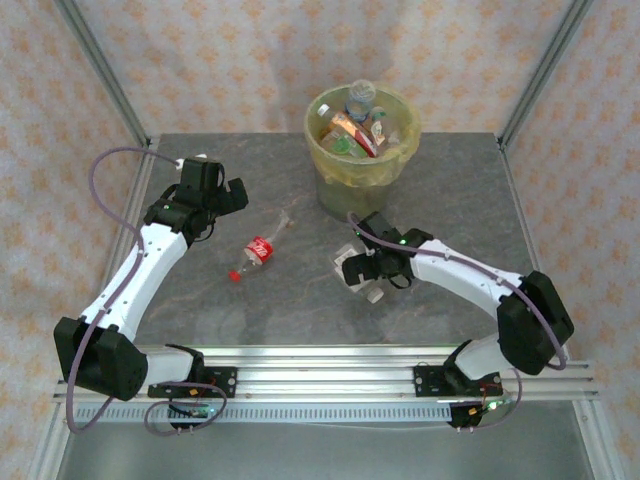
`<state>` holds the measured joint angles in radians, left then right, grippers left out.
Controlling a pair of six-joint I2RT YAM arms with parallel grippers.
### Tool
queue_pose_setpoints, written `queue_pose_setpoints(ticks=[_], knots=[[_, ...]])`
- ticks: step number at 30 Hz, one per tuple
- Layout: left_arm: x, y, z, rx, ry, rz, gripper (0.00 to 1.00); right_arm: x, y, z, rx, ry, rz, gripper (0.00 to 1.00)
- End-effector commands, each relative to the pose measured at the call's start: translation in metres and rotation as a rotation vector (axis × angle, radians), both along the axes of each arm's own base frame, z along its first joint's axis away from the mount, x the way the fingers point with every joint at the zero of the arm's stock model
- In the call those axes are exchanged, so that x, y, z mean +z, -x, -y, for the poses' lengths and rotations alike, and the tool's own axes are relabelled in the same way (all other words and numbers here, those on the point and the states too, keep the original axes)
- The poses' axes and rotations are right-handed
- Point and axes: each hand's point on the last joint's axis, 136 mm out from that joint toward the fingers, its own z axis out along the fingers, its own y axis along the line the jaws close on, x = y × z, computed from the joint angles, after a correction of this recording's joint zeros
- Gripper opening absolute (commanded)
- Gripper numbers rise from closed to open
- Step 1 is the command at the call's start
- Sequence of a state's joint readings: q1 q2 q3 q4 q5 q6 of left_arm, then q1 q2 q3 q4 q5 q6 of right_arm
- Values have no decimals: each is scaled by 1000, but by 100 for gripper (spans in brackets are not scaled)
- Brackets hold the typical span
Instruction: Put the plastic bottles in the bin
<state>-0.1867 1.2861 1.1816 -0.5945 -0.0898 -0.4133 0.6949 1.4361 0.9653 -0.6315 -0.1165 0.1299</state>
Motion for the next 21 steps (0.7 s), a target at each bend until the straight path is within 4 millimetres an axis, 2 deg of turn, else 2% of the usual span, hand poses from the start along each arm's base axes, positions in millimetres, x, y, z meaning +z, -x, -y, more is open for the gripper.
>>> queue_pose_setpoints(ticks=[1, 7, 11, 15, 21], knots=[[11, 4, -11, 34, -30, 11, 100, 2, -8, -3, 114, 69, 44, 99], [10, 3, -11, 38, -32, 5, 100, -6, -7, -30, 247, 3, -1, 99], [8, 3, -12, 38, -34, 0, 100, -14, -11, -40, 270, -9, -17, 99], [7, 3, -12, 39, -36, -4, 100, -27, -16, -40, 263, 16, -33, 99], [7, 3, -12, 41, -37, -3, 100, -48, -19, -31, 229, 92, -62, 99]])
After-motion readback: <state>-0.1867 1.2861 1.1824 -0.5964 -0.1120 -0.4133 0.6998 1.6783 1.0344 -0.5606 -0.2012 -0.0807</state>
